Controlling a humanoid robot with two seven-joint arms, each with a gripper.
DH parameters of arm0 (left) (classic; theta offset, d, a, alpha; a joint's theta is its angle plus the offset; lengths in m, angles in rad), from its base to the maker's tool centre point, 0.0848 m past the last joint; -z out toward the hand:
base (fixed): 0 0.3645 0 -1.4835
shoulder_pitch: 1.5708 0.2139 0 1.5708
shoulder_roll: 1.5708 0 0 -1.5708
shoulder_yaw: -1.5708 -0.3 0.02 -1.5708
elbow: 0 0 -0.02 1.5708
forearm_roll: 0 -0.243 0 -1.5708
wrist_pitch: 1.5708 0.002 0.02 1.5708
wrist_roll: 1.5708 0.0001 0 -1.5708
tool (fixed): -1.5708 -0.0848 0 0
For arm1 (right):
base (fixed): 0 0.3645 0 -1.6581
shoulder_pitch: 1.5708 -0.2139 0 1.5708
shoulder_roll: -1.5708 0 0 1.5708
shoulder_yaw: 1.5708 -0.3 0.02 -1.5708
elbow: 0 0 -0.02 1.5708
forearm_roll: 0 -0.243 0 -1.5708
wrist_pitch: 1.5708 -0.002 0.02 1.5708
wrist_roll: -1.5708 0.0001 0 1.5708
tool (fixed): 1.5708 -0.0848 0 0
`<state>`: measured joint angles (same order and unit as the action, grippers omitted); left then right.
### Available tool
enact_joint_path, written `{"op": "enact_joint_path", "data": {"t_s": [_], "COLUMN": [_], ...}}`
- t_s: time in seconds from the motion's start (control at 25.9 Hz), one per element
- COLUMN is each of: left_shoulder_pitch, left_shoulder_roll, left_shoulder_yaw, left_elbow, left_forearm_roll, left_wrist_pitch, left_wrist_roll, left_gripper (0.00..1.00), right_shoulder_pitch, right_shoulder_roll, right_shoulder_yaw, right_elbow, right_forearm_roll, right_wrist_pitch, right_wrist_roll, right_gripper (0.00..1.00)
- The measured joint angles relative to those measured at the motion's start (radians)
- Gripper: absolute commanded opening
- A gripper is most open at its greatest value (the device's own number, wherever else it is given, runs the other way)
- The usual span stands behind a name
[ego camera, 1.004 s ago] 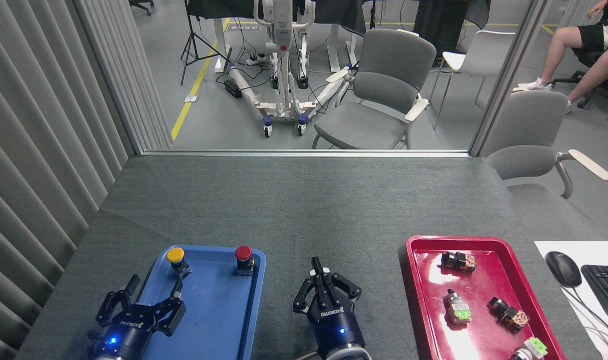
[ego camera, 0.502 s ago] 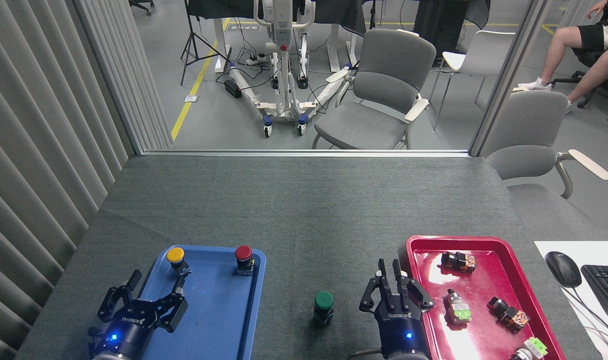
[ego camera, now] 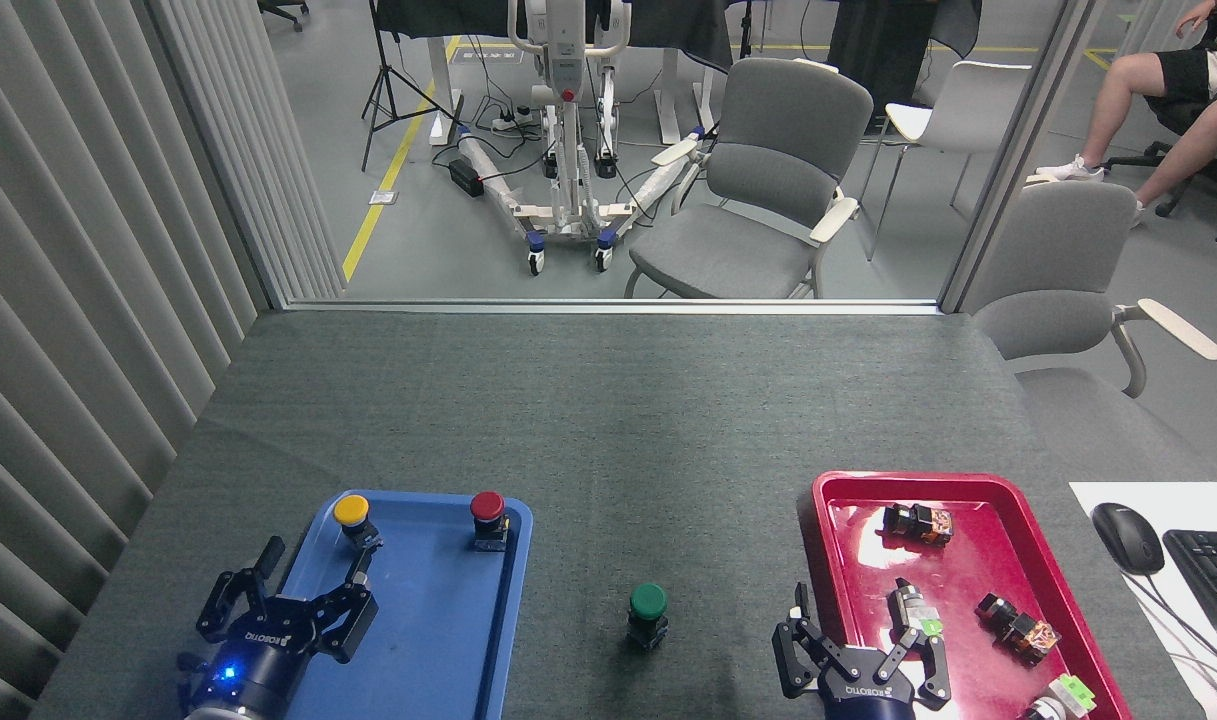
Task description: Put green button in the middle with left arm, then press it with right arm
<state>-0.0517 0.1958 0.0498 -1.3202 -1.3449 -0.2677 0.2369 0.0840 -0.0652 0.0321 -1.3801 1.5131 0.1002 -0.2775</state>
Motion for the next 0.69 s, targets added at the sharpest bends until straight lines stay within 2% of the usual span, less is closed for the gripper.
{"op": "enact_joint_path", "data": {"t_s": [0.46,0.69], "left_shoulder_pitch": [-0.005,-0.005], "left_shoulder_roll": [0.001,0.001], "left_shoulder_yaw": [0.001,0.001], "left_elbow": [0.003,0.005], "left_forearm_roll": [0.008,0.024], "left_wrist_pitch": [0.003,0.003], "left_wrist_roll": [0.000,-0.001], "left_gripper": [0.99,0.99], "right_shoulder_pitch": [0.011,0.007], "right_shoulder_roll": [0.000,-0.023], "right_shoulder_yaw": [0.004,0.002], "right_elbow": [-0.005,-0.034], "right_forearm_roll": [-0.004,-0.011], "right_wrist_pitch": [-0.024,-0.025], "right_wrist_roll": [-0.011,-0.007], "right_gripper": [0.99,0.99]}}
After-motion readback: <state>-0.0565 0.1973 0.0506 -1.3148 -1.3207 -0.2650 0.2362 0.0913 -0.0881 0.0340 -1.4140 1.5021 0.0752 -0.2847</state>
